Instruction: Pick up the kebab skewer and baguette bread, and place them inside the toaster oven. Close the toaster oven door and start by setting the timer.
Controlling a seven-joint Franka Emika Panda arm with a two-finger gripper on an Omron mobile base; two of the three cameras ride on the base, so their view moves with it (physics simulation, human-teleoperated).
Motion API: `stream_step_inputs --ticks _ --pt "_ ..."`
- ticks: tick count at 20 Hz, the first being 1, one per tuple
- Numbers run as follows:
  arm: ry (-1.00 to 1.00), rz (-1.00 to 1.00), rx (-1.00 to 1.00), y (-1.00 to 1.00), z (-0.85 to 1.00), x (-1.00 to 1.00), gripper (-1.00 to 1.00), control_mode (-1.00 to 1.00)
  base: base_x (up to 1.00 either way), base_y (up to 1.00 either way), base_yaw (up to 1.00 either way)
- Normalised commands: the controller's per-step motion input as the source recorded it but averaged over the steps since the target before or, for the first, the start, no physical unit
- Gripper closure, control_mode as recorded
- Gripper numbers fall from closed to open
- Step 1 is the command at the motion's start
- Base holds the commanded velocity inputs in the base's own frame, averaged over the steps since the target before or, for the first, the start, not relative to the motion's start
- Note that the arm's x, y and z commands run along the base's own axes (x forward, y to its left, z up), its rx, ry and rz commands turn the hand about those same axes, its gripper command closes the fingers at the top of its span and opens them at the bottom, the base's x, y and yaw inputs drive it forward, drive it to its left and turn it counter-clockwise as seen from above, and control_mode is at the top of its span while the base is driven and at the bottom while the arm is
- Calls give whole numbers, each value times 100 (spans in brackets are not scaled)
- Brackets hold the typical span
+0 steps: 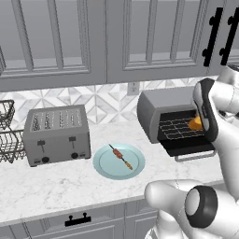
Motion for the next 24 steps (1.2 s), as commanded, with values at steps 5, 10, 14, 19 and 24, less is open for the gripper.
stream_step_inputs --ticks 5,10,14,19,24 --pt "-20 -4 7 -13 -1 22 100 -100 0 0 0" --pt "-14 -12 12 -14 0 21 100 -100 0 0 0" --pt "-6 -18 9 -1 0 25 100 -100 0 0 0" --pt "-8 -4 1 -2 -9 19 100 -100 0 0 0" --pt "-8 0 -1 -7 -22 3 100 -100 0 0 0"
